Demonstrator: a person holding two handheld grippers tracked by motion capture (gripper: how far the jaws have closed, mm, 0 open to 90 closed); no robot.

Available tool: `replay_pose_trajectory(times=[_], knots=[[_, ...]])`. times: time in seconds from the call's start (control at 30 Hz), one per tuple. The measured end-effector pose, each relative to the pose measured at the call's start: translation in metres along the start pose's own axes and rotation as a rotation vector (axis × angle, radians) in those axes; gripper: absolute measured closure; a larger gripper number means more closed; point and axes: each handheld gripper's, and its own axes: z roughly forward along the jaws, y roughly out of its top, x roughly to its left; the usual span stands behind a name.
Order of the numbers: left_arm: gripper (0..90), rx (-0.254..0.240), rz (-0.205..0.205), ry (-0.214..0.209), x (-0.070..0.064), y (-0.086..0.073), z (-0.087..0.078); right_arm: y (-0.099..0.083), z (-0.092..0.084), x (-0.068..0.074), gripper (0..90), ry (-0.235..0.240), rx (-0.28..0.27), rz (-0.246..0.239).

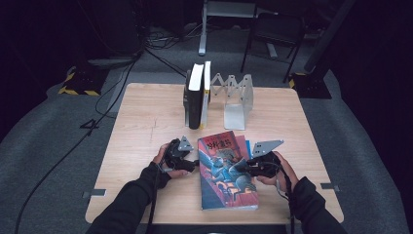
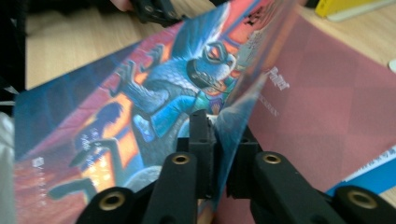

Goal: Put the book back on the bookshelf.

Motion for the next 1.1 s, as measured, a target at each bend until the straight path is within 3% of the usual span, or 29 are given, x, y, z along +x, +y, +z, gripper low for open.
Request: replay_pose_trajectory(times=[0.13,0.3,0.37,0.43,0.6,0.77,0.9,1.1], knots=[[32.4,-0.029,-0.044,0.007,0.008,0.002,-0.002,-0.001,-0.002,0.002,86.5,-0.002,-0.016,-0.014],[38.7,-0.046,-0.031,0.028,0.011,0.008,0.002,-0.002,-0.004,0.002,86.7,0.008,-0.043,-0.026],[42.1,-0.046,-0.038,0.005,0.014,0.011,0.004,-0.003,-0.006,0.003,86.7,0.006,-0.053,-0.035],[42.4,-0.07,-0.066,0.009,0.019,0.014,0.004,-0.003,-0.009,0.004,86.8,0.007,-0.069,-0.046],[42.6,-0.102,-0.08,-0.007,0.024,0.023,0.003,-0.004,-0.014,0.006,86.7,0.003,-0.102,-0.065],[45.3,-0.154,-0.124,-0.059,0.032,0.036,0.004,-0.004,-0.02,0.007,86.6,-0.005,-0.15,-0.073],[45.8,-0.153,-0.155,-0.091,0.035,0.041,0.009,-0.004,-0.023,0.01,86.5,-0.018,-0.169,-0.093],[46.9,-0.158,-0.165,-0.088,0.037,0.046,0.011,-0.005,-0.024,0.012,86.8,-0.035,-0.192,-0.111]])
